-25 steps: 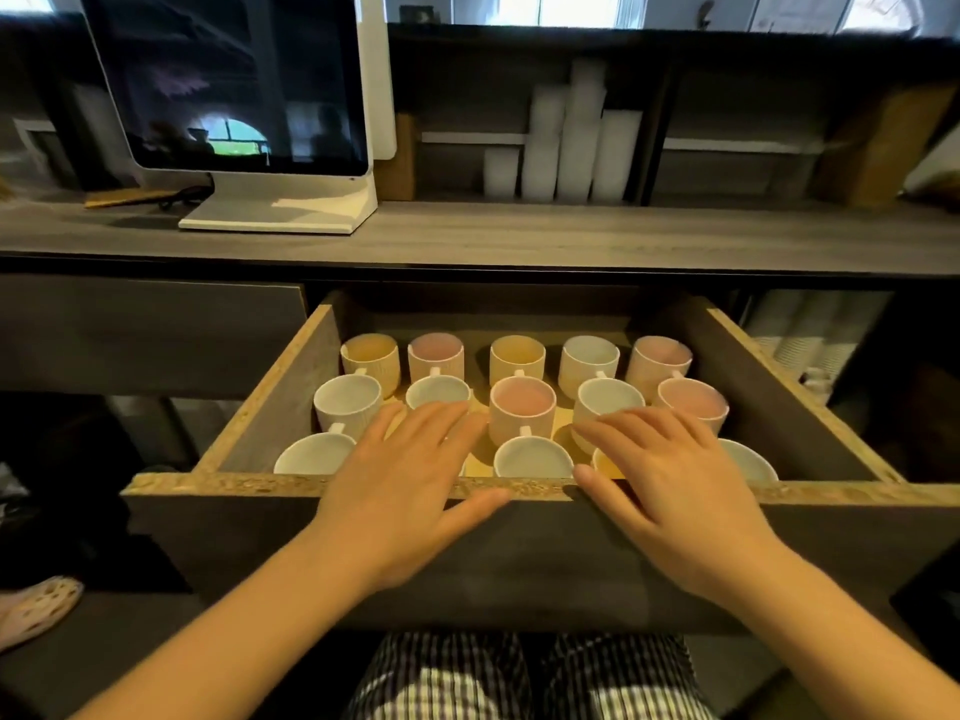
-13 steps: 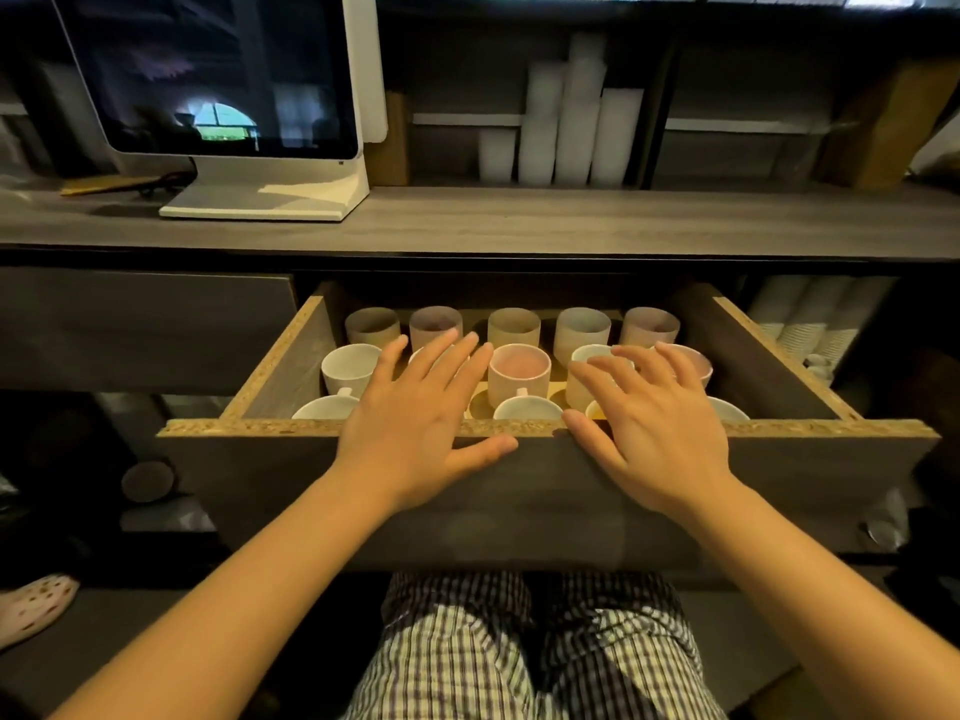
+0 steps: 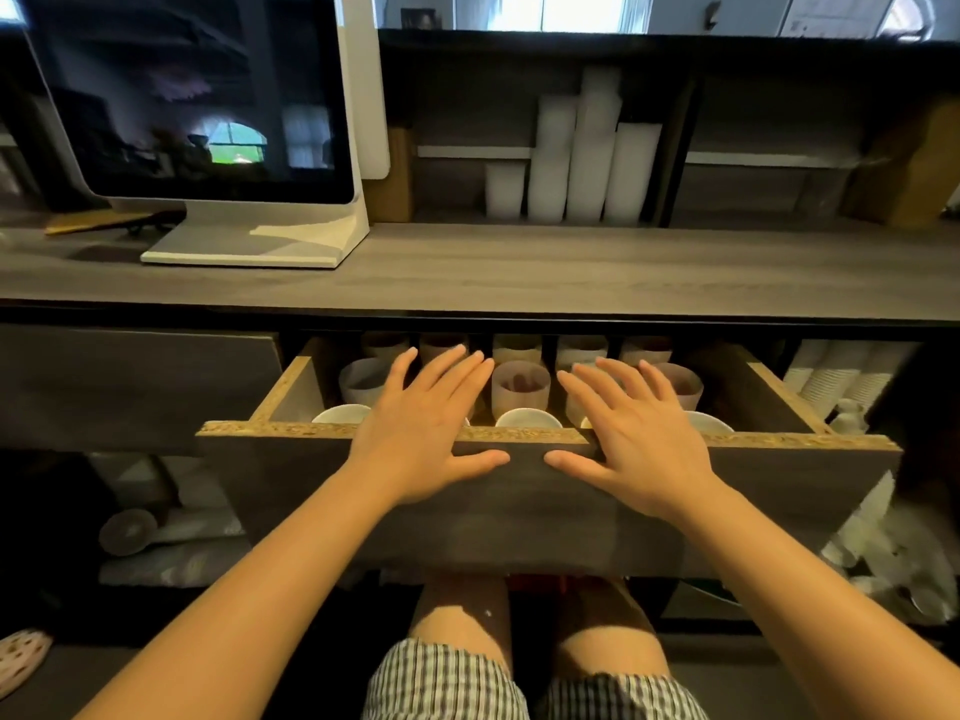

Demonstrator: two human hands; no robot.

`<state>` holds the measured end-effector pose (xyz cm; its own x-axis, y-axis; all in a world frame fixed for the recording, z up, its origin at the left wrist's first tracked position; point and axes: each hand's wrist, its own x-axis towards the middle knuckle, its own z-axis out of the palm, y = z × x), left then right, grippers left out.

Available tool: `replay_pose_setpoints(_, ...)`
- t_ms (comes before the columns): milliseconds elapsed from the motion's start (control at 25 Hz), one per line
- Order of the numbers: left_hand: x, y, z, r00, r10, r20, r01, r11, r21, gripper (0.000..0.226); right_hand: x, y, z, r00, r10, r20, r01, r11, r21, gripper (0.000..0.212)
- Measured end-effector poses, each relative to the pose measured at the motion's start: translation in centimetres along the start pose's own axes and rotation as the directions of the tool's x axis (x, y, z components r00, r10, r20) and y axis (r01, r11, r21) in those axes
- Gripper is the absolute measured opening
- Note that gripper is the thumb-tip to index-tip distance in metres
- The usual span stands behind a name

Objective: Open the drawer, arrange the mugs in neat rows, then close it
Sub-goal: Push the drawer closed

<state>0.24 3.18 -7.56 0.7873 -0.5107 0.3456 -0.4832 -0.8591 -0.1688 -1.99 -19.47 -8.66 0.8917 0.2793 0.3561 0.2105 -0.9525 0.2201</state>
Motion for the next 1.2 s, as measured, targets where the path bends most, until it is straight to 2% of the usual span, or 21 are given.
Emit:
replay_pose_setpoints(160,3.1,-1.2,1.4,1.0,-0.005,0.005,0.005,1.0,0.0,0.094,3.1,1.4,1.4,1.0,-0.012,0.0,0.012,1.0,-0.012,0.088)
replay_pose_setpoints(440,4.9,-2.0,2.2,1.0,0.0,-0.015,0.001,0.999,0.042,0.099,4.7,2.2,2.3,0.998,-0.02,-0.054,0.019,1.0,-0.024,0.09)
replay_pose_setpoints(760,8.5,-3.4,3.3,0.997,-0.051,0.062,0.051,0.999,0.01,0.1,8.4,3.4,3.8,1.0,-0.001,-0.03,0.001,1.0,-0.006,0.095)
replay_pose_setpoints(1000,11.0,-4.0,4.7,0.995,-0.096,0.002,0.096,0.995,0.009,0.091,10.8,3.8,5.4,0.99,0.046,-0.131,-0.044,0.999,0.019,0.074)
replay_pose_setpoints(1200,11.2,-2.8,5.2,0.977,-0.204,-0.056,0.204,0.979,-0.011,0.081,11.1,2.7,5.9,0.959,0.121,-0.255,-0.115,0.993,0.04,0.062)
